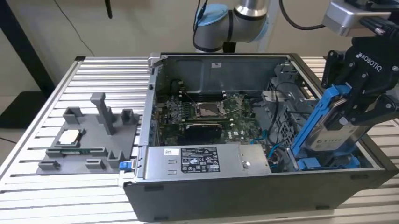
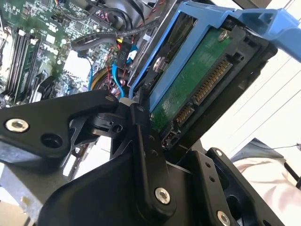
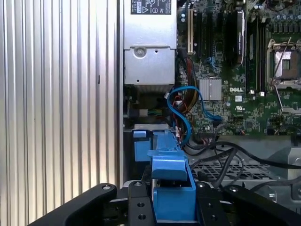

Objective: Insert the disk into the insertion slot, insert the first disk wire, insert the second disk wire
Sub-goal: 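Insert the disk into the insertion slot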

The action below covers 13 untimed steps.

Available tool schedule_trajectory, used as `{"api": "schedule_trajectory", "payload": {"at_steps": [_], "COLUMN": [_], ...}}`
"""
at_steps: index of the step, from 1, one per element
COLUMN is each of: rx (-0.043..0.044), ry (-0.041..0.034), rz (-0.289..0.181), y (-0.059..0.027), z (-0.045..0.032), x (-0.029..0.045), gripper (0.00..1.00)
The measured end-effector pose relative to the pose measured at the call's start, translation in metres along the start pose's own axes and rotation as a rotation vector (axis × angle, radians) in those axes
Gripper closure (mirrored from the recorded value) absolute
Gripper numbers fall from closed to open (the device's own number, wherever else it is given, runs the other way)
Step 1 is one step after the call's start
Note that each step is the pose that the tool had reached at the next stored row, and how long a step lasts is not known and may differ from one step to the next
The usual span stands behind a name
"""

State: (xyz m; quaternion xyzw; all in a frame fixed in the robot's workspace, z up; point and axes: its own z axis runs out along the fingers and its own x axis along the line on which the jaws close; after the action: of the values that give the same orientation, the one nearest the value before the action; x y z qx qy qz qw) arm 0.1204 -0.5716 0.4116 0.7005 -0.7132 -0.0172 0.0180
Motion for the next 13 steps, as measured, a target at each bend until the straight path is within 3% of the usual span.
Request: {"api": "schedule_trajectory", "payload": {"at_steps": [5, 13], "rx": [-0.0002, -0.0054], "ry": [0.0003, 0.0004], "rz": [0.000, 0.000], "y": [-0.0003, -0.0010], "z": [0.0036, 0.0178], "x": [0.0000, -0.0001], "gripper": [0.67, 0.67]}}
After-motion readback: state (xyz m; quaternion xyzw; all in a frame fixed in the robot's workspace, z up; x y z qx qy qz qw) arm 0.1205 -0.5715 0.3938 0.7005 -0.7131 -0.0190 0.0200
